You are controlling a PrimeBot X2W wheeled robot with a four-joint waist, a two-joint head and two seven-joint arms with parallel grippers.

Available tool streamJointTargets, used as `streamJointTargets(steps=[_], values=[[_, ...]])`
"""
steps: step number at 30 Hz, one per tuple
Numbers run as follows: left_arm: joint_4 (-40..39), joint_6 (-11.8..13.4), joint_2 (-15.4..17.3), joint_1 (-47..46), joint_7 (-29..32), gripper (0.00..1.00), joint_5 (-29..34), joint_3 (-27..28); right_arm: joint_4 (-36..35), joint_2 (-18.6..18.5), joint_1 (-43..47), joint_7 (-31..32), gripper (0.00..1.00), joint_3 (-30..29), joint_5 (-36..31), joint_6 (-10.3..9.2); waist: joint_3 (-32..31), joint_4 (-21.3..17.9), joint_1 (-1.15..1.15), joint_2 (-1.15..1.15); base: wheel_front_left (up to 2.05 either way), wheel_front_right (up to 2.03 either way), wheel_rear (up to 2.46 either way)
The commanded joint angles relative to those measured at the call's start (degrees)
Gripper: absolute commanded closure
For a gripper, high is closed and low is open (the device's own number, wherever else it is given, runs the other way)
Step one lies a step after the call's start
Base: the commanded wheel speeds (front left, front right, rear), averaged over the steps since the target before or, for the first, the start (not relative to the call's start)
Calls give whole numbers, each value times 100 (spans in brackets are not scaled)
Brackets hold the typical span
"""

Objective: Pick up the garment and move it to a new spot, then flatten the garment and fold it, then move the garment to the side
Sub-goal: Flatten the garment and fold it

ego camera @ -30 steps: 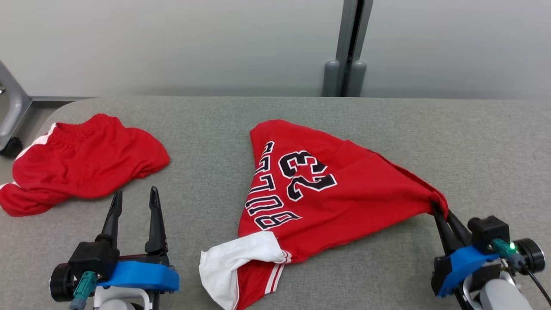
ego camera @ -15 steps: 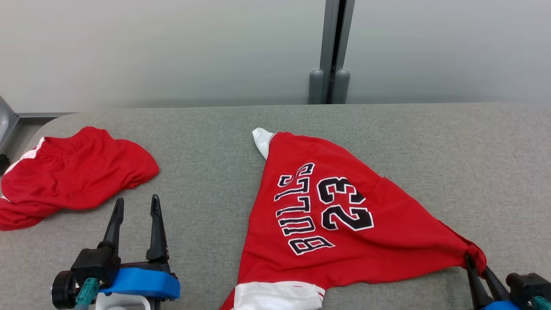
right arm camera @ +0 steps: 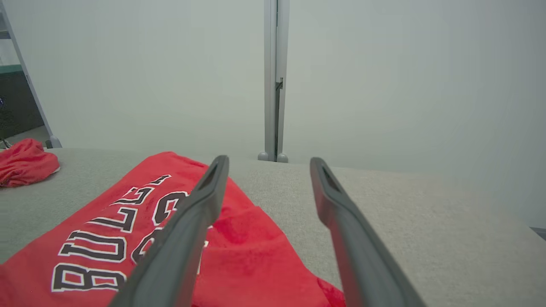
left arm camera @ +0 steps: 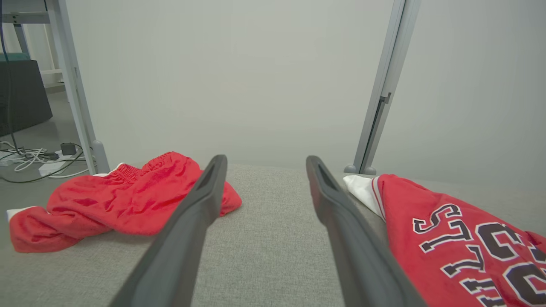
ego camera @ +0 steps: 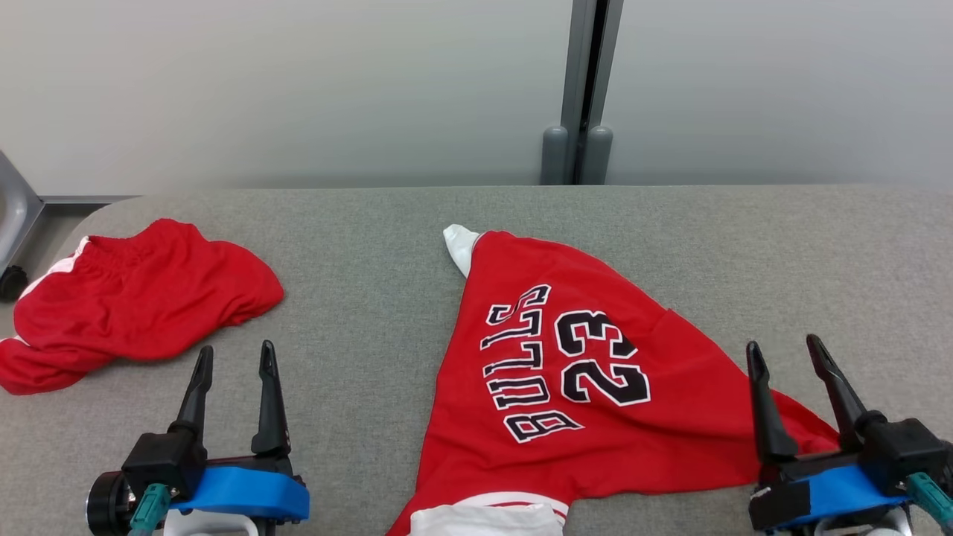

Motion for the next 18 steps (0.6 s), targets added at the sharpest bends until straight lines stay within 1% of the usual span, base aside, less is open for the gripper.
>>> streamJointTargets(steps=[1, 5, 12, 18], values=[[-28, 8, 23, -12, -17, 0, 47, 25, -120, 58, -165, -66, 0, 104, -15, 1, 35, 21, 0, 0, 0, 0, 0], [-32, -1, 50, -84, -17, 0, 41, 40, -206, 132, -336, -119, 0, 247, -40, 1, 119, 62, 0, 0, 0, 0, 0], [1, -14, 47, -149, -17, 0, 58, 9, -62, 150, -472, -147, 0, 318, 68, 1, 174, 121, 0, 0, 0, 0, 0], [159, -120, 60, -512, -14, 0, 105, -287, -28, 150, -535, -154, 0, 323, 98, 1, 237, 99, 0, 0, 0, 0, 0]])
